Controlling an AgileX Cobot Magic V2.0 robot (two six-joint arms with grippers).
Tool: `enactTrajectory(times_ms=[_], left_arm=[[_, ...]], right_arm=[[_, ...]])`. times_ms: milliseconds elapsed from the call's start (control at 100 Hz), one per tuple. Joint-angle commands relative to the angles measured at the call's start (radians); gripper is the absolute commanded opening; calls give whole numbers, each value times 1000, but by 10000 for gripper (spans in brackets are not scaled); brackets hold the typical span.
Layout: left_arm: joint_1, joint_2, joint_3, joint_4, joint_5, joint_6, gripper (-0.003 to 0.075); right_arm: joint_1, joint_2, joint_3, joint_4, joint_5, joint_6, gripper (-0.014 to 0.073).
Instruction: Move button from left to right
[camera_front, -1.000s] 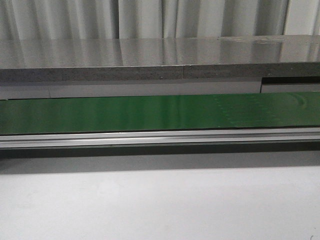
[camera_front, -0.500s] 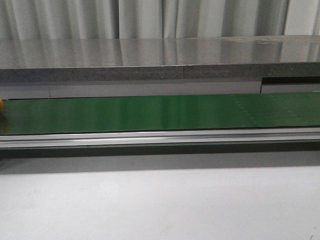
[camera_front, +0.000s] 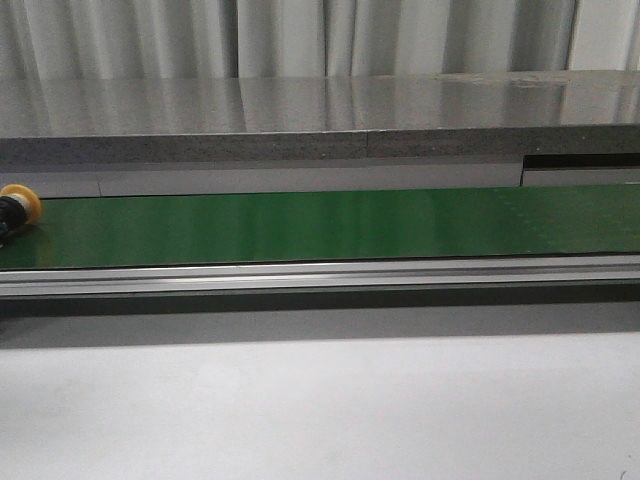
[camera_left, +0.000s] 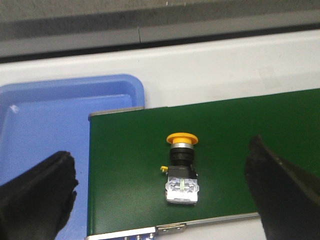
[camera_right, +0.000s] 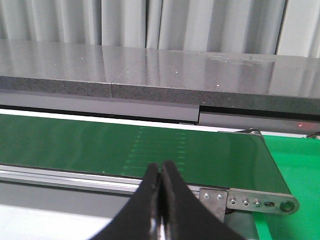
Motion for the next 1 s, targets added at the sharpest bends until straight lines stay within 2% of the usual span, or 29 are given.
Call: enactTrajectory(times_ms=[0,200,390,530,760,880,990], left_arm=[[-34,-143,94,-20,-191,-1,659],[-92,-407,358,-16,-392,-1,659],[-101,-589,545,-16,-435,-1,659],[-101,-663,609,-16,-471,-1,659],[-101,-674,619,-16,-517,-1,643],[-101,-674,619,-16,-517,-1,541],[-101,-674,619,-16,-517,-1,365]], right_arm=[[-1,-14,-18,-8,-83,2,-109],[-1,-14,-18,-8,-83,2,-109],[-1,-14,-18,-8,-83,2,-109],[-1,-14,-18,-8,-83,2,-109],[-1,-14,-18,-8,-83,2,-109],[-1,-14,-18,-8,-83,2,-109],[-1,-14,-18,-8,-83,2,-109]])
